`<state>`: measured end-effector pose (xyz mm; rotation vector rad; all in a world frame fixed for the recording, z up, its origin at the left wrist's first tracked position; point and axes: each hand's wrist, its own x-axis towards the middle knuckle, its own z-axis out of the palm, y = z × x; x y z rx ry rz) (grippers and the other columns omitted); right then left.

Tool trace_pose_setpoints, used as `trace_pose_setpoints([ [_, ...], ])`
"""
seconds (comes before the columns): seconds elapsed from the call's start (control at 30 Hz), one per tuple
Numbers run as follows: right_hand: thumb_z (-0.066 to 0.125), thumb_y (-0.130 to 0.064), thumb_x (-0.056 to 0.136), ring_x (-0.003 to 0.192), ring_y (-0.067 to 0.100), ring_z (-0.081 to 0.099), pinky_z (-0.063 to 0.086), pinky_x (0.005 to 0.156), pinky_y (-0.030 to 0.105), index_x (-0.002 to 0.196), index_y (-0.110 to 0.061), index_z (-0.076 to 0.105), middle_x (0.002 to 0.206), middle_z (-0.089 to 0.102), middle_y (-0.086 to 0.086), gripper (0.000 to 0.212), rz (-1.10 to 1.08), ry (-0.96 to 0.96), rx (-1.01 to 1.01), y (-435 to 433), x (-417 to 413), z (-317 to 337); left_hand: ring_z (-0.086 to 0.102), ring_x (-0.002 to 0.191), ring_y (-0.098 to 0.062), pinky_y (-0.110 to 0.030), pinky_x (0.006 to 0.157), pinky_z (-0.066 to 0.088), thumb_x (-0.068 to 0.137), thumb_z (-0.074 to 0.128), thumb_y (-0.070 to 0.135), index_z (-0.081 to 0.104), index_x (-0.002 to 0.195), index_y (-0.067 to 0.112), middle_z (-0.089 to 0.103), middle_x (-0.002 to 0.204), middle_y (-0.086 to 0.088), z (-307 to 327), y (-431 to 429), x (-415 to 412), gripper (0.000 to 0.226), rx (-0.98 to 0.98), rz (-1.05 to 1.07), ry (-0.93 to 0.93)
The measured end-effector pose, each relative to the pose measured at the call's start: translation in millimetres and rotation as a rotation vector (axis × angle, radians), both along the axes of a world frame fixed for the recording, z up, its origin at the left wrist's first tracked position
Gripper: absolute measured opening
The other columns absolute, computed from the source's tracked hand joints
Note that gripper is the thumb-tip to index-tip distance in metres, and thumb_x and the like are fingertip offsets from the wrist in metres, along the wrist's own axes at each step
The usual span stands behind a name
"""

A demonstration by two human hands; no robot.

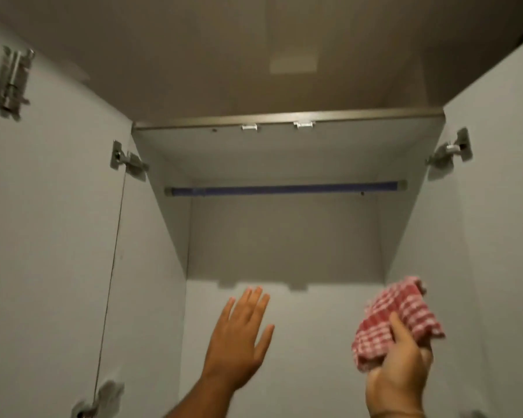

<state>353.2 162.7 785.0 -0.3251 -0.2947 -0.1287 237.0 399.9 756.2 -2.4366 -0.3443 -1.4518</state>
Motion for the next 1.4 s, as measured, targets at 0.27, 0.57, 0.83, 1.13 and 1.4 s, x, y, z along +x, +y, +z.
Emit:
trace_pose_setpoints([
  [0.27, 0.054, 0.000, 0.089, 0.158, 0.028, 0.030, 0.014, 0.132, 0.038, 0.159, -0.041, 0.039, 0.168, 0.038, 0.006, 0.082, -1.002, -0.849, -0.732, 124, 76, 220, 0.029, 0.162, -0.023, -0.052, 0.130, 0.025, 0.096, 0.052, 0.037, 0.036, 0.165, 0.014, 0.031, 0.176, -0.006, 210, 93, 7, 0.075, 0.071, 0.108, -0.255],
  [0.57, 0.023, -0.069, 0.097, 0.163, 0.026, 0.011, 0.002, 0.130, 0.038, 0.168, -0.040, 0.012, 0.177, 0.008, -0.005, 0.078, -1.345, -1.104, -1.660, 191, 117, 276, 0.000, 0.166, -0.021, -0.048, 0.135, 0.000, 0.103, 0.048, 0.045, -0.009, 0.170, 0.014, -0.010, 0.181, -0.003, 267, 143, 43, 0.094, -0.069, 0.247, -0.020],
  [0.83, 0.033, -0.081, 0.097, 0.156, 0.024, 0.032, 0.028, 0.124, 0.038, 0.162, -0.048, 0.024, 0.168, 0.032, -0.009, 0.073, -0.869, -1.136, -1.682, 184, 113, 301, -0.008, 0.166, -0.018, -0.046, 0.133, -0.005, 0.101, 0.051, 0.039, -0.014, 0.170, 0.020, -0.017, 0.179, 0.001, 277, 156, 61, 0.097, 0.031, 0.228, -0.124],
  [1.13, 0.053, -0.037, 0.104, 0.114, 0.036, 0.063, 0.046, 0.098, 0.048, 0.145, -0.025, 0.053, 0.129, 0.064, 0.008, 0.042, -1.613, -1.169, -1.497, 268, 98, 306, 0.016, 0.165, -0.018, -0.049, 0.135, 0.005, 0.097, 0.044, 0.037, 0.019, 0.171, 0.019, 0.021, 0.179, 0.000, 294, 166, 90, 0.080, 0.099, 0.111, -0.237],
  [1.4, 0.059, -0.032, 0.097, 0.111, 0.034, 0.059, 0.042, 0.101, 0.044, 0.146, -0.017, 0.054, 0.125, 0.062, 0.010, 0.051, -1.618, -1.276, -1.148, 312, 111, 294, 0.053, 0.136, -0.045, -0.065, 0.116, 0.031, 0.081, 0.050, 0.021, 0.055, 0.141, -0.002, 0.061, 0.136, -0.025, 279, 161, 128, 0.064, 0.216, 0.060, -0.654],
])
